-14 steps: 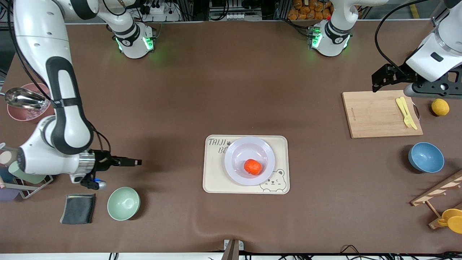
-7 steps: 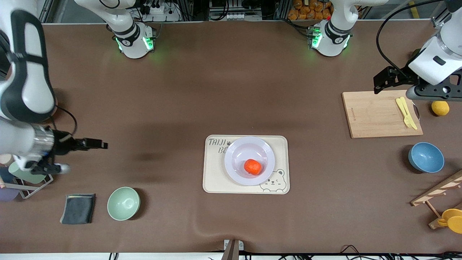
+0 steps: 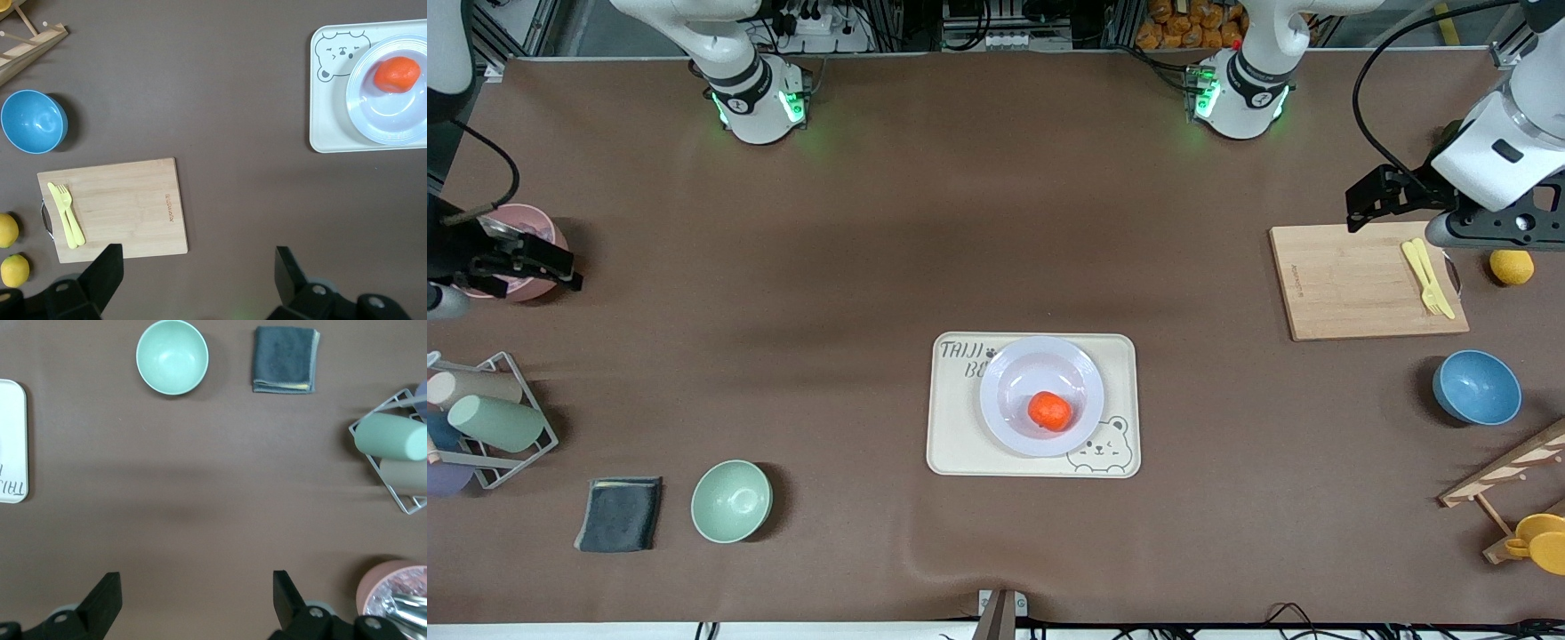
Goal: Place orange and plate with both arms
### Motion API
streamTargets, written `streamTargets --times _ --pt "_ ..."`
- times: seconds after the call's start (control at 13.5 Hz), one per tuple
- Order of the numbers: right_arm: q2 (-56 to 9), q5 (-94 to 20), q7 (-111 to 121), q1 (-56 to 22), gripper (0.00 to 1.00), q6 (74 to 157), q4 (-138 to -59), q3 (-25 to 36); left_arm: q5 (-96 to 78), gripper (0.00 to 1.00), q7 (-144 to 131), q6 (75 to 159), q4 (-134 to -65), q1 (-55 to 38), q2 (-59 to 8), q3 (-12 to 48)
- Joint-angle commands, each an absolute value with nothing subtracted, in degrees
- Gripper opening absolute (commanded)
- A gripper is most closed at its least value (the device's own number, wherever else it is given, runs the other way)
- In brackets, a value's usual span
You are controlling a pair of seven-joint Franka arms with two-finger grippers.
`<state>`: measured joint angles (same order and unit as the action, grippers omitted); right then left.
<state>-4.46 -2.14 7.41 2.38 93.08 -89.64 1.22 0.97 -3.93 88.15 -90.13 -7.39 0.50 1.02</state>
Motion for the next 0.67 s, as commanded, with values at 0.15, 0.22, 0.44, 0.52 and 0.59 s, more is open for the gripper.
streamTargets --times 0.15,0.22,0.44,0.52,0.59 --pt "-0.08 -0.53 7.82 5.8 1.0 95.54 -95.1 -1.41 -0.35 1.0 -4.75 88.77 -89.21 -7.29 0.17 0.97" --pt "-0.52 -0.53 8.0 5.89 1.0 95.54 -93.97 -1.41 -0.18 1.0 -4.75 88.86 -89.21 -7.29 0.18 0.97" --pt "-1.84 -0.26 7.82 5.98 1.0 96.58 -90.62 -1.49 -0.18 1.0 -4.75 89.21 -89.21 -7.29 0.18 0.97" --pt "-1.85 -0.18 7.74 5.98 1.0 97.98 -90.27 -1.49 -0.09 1.0 -4.75 89.21 -89.21 -7.29 0.18 0.97" --pt "-1.85 -0.09 7.56 5.8 1.0 98.08 -90.0 -1.49 0.09 1.0 -4.66 89.21 -89.21 -7.29 0.09 0.97"
